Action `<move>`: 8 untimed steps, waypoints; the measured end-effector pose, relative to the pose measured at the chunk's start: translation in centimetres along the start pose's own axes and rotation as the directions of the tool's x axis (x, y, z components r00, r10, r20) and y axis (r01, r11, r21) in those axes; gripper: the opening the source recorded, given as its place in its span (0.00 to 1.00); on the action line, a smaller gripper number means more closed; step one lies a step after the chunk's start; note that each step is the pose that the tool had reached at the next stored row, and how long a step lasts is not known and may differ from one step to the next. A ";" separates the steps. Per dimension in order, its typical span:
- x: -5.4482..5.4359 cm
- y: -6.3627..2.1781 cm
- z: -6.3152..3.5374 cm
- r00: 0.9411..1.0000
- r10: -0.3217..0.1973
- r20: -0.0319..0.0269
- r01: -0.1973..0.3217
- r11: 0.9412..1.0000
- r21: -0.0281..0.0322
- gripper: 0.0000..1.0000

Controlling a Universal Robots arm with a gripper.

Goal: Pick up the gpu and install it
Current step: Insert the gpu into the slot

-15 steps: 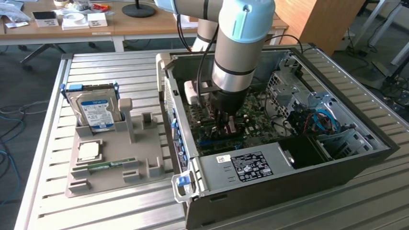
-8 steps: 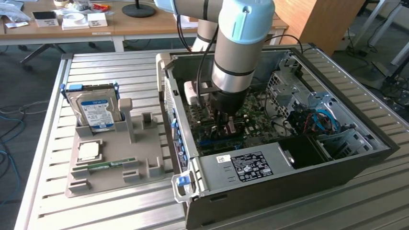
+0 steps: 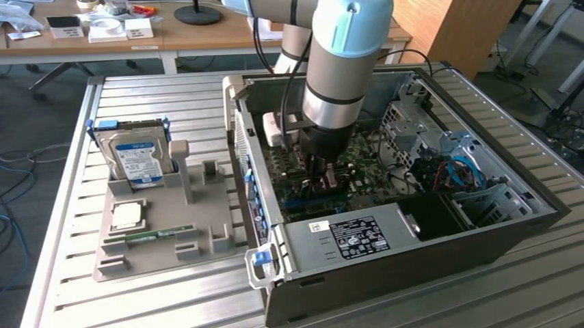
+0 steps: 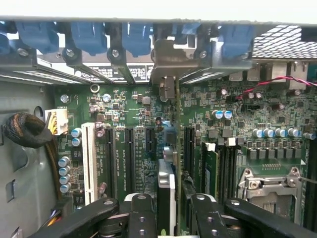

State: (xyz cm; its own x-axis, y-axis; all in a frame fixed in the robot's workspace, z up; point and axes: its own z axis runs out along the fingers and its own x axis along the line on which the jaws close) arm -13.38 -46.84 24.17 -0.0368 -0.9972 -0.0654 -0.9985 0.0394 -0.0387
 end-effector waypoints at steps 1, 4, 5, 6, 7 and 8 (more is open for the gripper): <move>0.0 -0.01 -0.12 1.000 0.000 0.000 0.000 1.000 0.000 0.34; 0.0 -0.01 -0.30 1.000 0.000 0.000 0.000 1.000 0.000 0.34; 0.0 -0.02 -0.30 1.000 0.000 0.000 0.000 1.000 0.000 0.34; 0.0 -0.02 -0.30 1.000 0.000 0.000 0.000 1.000 0.000 0.34; 0.0 -0.02 -0.30 1.000 0.000 0.000 0.000 1.000 0.000 0.34; 0.0 -0.02 -0.31 1.000 0.000 0.000 0.000 1.000 0.000 0.34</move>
State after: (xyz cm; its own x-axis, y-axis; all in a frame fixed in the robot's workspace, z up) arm -13.37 -46.83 24.48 -0.0368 -0.9972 -0.0655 -0.9985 0.0394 -0.0388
